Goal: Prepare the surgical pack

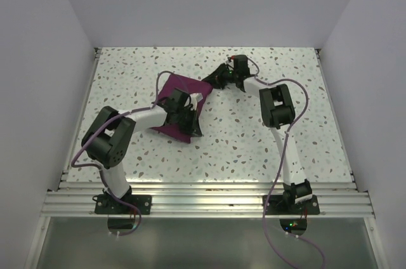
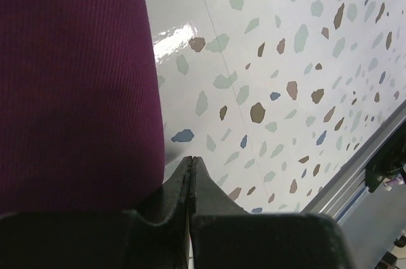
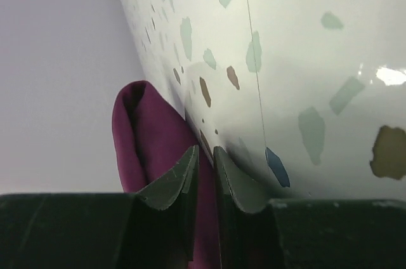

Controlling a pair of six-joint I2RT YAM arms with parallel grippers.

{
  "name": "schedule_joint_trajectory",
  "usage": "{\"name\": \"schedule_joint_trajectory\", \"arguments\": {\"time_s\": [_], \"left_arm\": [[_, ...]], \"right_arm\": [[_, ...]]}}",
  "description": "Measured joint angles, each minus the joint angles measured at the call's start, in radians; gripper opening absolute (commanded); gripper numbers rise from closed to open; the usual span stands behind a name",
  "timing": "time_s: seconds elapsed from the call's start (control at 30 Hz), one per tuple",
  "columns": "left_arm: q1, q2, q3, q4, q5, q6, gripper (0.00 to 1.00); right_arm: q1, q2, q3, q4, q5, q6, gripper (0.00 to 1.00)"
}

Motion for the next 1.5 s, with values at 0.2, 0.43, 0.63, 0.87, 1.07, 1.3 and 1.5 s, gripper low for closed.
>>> {"name": "schedule_joint_trajectory", "arguments": {"time_s": [0.2, 0.43, 0.63, 0.87, 1.07, 1.3, 1.5], "left_arm": [[0.0, 0.013, 0.05, -0.074, -0.02, 0.027, 0.04], [0.002, -0.022, 0.086, -0.159, -0.033, 0.072, 0.27], [0.007, -0.156, 0.098, -0.169, 0.055, 0.083, 0.4], [0.008, -0.286, 0.098, -0.121, 0.12, 0.066, 0.47], [0.011, -0.397, 0.058, -0.083, 0.06, 0.008, 1.0], [0.02, -0.526, -0.086, 0.016, 0.044, -0.076, 1.0], [0.021, -0.699, -0.289, 0.042, 0.054, -0.17, 1.0]], "right_arm": [[-0.02, 0.008, 0.092, -0.131, 0.007, -0.061, 0.2], [-0.109, -0.068, 0.105, -0.45, 0.081, -0.32, 0.23], [-0.155, -0.323, -0.108, -0.608, 0.161, -0.512, 0.32], [-0.11, -0.641, -0.408, -0.676, 0.225, -0.636, 0.46], [-0.035, -0.823, -0.621, -0.7, 0.293, -0.697, 0.99], [0.043, -1.071, -0.906, -0.681, 0.321, -0.706, 0.99], [0.036, -1.295, -1.169, -0.607, 0.294, -0.651, 0.99]]}}
